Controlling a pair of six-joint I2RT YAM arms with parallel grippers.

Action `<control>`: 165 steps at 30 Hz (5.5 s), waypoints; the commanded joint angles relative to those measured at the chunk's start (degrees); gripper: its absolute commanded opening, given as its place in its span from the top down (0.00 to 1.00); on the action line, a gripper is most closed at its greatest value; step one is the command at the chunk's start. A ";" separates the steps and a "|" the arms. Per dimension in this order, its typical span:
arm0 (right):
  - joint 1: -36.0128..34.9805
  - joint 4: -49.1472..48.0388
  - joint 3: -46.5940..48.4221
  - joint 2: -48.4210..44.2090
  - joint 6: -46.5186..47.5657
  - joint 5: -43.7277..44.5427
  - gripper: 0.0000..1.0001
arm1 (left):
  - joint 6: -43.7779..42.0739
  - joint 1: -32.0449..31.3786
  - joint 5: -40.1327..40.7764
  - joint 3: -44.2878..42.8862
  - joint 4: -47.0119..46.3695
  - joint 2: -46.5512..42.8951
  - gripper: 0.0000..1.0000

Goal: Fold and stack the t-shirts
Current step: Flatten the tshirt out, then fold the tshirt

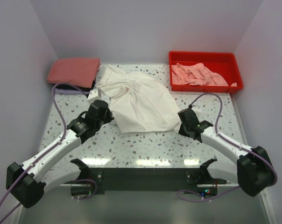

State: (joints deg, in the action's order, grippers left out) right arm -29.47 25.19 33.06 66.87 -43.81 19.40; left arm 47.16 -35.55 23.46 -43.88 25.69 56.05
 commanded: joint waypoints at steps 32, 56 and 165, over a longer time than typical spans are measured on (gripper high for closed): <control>3.55 4.07 71.15 -8.24 53.48 5.33 1.00 | -25.18 13.67 16.36 -64.65 -3.64 -2.97 1.00; 3.55 11.48 77.10 -9.92 52.69 5.25 1.00 | -33.88 13.67 14.98 -67.96 -6.88 3.42 1.00; 15.94 6.54 27.15 15.57 40.91 6.44 1.00 | 3.29 11.73 0.71 -1.48 15.79 -9.64 1.00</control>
State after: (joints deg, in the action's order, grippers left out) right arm -13.13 30.24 61.14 84.44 -1.83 24.51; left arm 48.27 -23.66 23.51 -46.70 38.52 46.76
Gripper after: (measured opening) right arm 0.011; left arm 0.024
